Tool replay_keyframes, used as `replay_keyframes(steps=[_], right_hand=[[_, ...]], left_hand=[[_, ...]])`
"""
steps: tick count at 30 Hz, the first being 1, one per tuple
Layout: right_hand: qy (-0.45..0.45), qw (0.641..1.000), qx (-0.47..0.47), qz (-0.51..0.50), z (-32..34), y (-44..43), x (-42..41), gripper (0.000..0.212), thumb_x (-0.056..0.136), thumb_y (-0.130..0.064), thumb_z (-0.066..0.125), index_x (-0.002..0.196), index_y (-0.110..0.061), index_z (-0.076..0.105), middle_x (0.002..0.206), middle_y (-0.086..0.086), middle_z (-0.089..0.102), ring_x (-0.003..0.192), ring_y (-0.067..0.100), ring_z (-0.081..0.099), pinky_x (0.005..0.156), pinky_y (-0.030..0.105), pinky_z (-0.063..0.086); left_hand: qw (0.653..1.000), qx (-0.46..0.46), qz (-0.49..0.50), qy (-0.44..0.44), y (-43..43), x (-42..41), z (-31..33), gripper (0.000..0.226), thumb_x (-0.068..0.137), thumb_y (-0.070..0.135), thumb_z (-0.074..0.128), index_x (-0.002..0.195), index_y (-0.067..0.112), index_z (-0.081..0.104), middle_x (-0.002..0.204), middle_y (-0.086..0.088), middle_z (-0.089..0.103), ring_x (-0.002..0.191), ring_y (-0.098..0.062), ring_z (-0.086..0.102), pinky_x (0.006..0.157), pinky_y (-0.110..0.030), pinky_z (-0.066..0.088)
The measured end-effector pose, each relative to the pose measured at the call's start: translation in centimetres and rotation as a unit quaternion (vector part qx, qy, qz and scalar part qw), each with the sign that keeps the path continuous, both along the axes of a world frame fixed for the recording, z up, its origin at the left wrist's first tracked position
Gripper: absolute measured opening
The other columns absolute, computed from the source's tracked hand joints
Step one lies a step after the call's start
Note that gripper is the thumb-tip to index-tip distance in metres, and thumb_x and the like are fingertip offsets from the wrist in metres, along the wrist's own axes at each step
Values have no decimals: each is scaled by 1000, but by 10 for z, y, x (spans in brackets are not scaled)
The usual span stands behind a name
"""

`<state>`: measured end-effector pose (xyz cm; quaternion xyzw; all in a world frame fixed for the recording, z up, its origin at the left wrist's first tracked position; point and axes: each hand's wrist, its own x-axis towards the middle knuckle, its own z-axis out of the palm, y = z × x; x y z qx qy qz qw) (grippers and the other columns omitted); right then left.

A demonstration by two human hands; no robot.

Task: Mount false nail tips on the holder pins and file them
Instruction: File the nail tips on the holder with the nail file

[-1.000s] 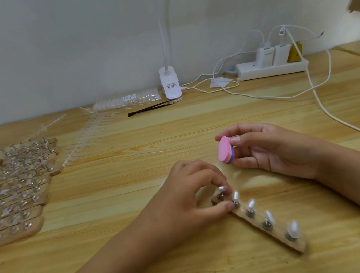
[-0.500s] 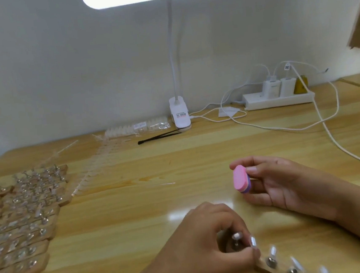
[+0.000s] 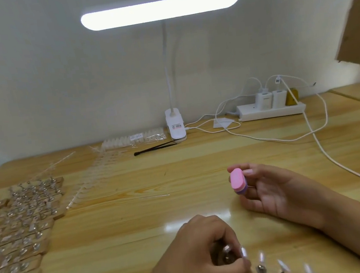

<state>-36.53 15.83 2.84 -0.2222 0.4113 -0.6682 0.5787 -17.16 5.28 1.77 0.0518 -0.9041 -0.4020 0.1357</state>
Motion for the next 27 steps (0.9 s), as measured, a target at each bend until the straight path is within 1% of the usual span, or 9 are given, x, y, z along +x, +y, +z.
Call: replay_keyframes(steps=[3, 8, 11, 14, 16, 18, 21, 23, 27], right_hand=[[0, 1000, 8, -4, 2, 0, 2, 28, 73, -10, 68, 100, -8, 73, 85, 10, 67, 69, 15, 67, 63, 28, 59], [23, 1000, 12, 1, 2, -1, 3, 31, 74, -12, 65, 105, -7, 69, 85, 10, 67, 70, 15, 66, 65, 27, 59], [58, 998, 7, 7, -1, -2, 2, 25, 77, -14, 63, 99, -11, 75, 86, 8, 67, 73, 14, 65, 67, 27, 59], [73, 997, -1, 14, -4, -3, 1, 25, 78, -16, 64, 100, -14, 77, 86, 7, 68, 75, 13, 65, 67, 27, 58], [74, 997, -11, 20, -7, -4, -2, 26, 79, -16, 65, 103, -14, 76, 88, 7, 68, 76, 13, 66, 67, 27, 58], [77, 997, -17, 23, -9, -4, -4, 27, 78, -17, 66, 104, -15, 75, 88, 6, 69, 76, 13, 67, 67, 27, 57], [85, 996, -23, 26, -10, -3, -4, 25, 80, -16, 64, 103, -15, 75, 87, 6, 69, 76, 14, 68, 68, 28, 58], [103, 994, -18, 45, -7, -1, -5, 25, 79, -16, 67, 102, -16, 76, 89, 6, 68, 78, 14, 68, 73, 32, 58], [143, 975, -39, 165, 3, 12, -16, 30, 76, -18, 79, 104, -11, 72, 96, 7, 64, 82, 14, 64, 85, 41, 57]], left_hand=[[996, -81, -34, 26, -2, 4, 0, 10, 78, 36, 71, 81, 28, 65, 88, 14, 64, 89, -7, 59, 84, -28, 46], [975, -202, -31, 89, 1, 9, 0, 13, 77, 35, 74, 83, 27, 66, 98, 19, 62, 99, -2, 54, 86, -31, 48], [943, -298, -19, 148, 1, 10, 0, 13, 76, 34, 77, 80, 25, 68, 108, 16, 63, 107, -9, 53, 87, -31, 48], [895, -390, -32, 215, 2, 9, -1, 12, 80, 31, 74, 75, 23, 68, 111, 9, 68, 107, -15, 52, 91, -28, 44], [869, -426, -50, 248, 2, 10, -3, 13, 83, 28, 71, 74, 21, 66, 112, 6, 69, 105, -16, 54, 92, -28, 41], [854, -444, -67, 263, 2, 9, -4, 12, 84, 25, 70, 74, 20, 66, 111, 6, 70, 103, -18, 58, 91, -29, 41], [856, -443, -76, 254, 0, 7, -5, 10, 87, 21, 70, 77, 16, 69, 102, 5, 71, 95, -21, 63, 86, -30, 44], [862, -440, -72, 239, 0, 6, -6, 10, 88, 18, 70, 80, 14, 70, 97, 3, 70, 90, -21, 63, 82, -30, 47], [901, -380, -45, 203, -1, 4, -7, 10, 90, 19, 69, 84, 12, 71, 95, 1, 68, 90, -19, 61, 81, -33, 49]])
